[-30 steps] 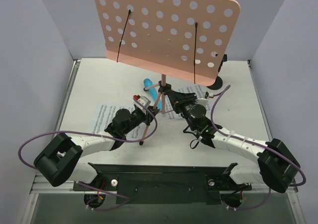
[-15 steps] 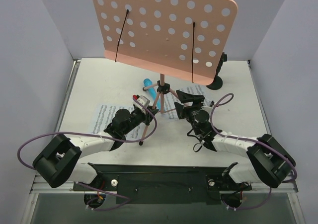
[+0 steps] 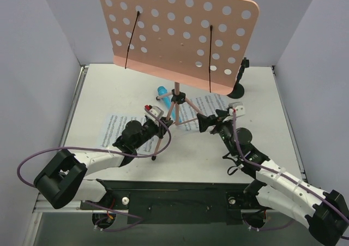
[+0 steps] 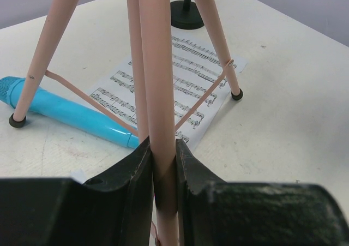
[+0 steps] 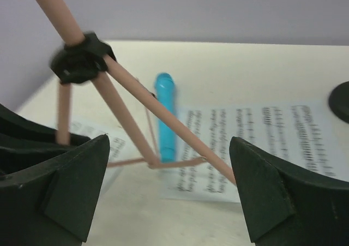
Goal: Set up the instrument practice props
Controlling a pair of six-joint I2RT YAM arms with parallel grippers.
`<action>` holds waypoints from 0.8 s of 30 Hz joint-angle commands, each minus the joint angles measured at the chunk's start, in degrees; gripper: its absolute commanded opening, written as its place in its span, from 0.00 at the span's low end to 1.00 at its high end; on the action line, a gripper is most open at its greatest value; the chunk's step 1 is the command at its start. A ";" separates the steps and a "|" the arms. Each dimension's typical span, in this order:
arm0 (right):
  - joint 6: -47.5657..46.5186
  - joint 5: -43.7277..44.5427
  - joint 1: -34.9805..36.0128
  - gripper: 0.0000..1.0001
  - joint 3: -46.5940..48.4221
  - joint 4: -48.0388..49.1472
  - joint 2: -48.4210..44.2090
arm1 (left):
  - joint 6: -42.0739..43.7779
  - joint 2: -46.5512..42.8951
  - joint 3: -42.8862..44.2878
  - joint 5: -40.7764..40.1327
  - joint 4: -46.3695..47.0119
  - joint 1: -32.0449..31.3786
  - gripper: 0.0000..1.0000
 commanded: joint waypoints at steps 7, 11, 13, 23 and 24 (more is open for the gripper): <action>-44.61 -16.13 2.38 0.74 1.36 -3.92 4.04 | 4.30 -3.28 -0.75 1.51 1.29 -0.03 0.00; -53.16 -22.98 4.31 0.70 5.66 -6.14 4.48 | 4.66 -3.19 -0.66 1.95 1.29 -0.11 0.00; -56.41 -25.54 4.66 0.69 7.42 -6.05 5.18 | 4.75 -3.10 -0.49 2.30 1.38 -0.11 0.00; -67.14 -30.38 4.84 0.64 16.29 -5.95 13.26 | 4.66 -2.84 -0.57 2.39 3.22 -0.12 0.00; -68.10 -30.47 4.84 0.63 16.65 -6.31 14.14 | 4.66 -2.66 -0.66 2.39 3.31 -0.12 0.00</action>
